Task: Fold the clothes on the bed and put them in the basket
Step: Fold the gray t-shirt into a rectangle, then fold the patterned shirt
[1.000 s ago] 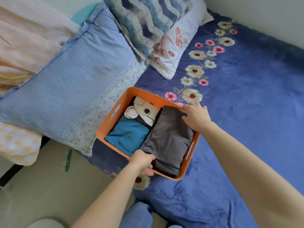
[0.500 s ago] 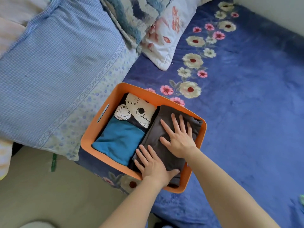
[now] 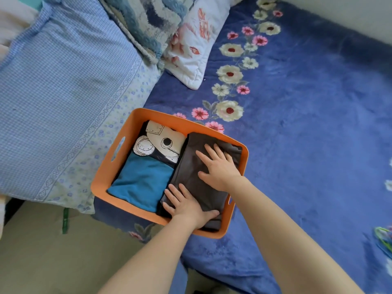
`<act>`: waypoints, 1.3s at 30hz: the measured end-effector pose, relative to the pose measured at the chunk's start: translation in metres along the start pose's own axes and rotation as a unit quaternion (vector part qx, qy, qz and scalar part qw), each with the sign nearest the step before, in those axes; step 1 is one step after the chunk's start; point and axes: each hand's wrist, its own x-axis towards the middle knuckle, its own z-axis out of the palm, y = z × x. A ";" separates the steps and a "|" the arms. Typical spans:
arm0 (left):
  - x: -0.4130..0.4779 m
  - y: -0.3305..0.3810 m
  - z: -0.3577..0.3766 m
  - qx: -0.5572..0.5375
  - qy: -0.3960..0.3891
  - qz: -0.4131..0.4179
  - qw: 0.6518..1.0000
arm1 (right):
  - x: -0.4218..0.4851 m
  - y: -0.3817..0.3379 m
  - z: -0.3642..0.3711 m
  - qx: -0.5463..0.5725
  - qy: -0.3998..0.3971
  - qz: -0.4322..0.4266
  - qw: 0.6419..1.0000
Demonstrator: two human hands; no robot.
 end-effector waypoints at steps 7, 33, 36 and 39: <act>-0.058 0.024 -0.023 0.057 0.106 0.117 0.986 | -0.124 0.029 -0.016 -0.004 0.103 0.056 0.993; -0.499 0.354 0.356 0.315 0.159 0.674 0.649 | -0.790 0.278 0.120 0.105 0.225 0.553 0.795; -0.530 0.404 0.389 0.311 0.161 0.697 0.626 | -0.835 0.320 0.117 0.097 0.240 0.577 0.775; -0.557 0.463 0.421 0.315 0.172 0.712 0.604 | -0.874 0.374 0.111 0.087 0.248 0.592 0.762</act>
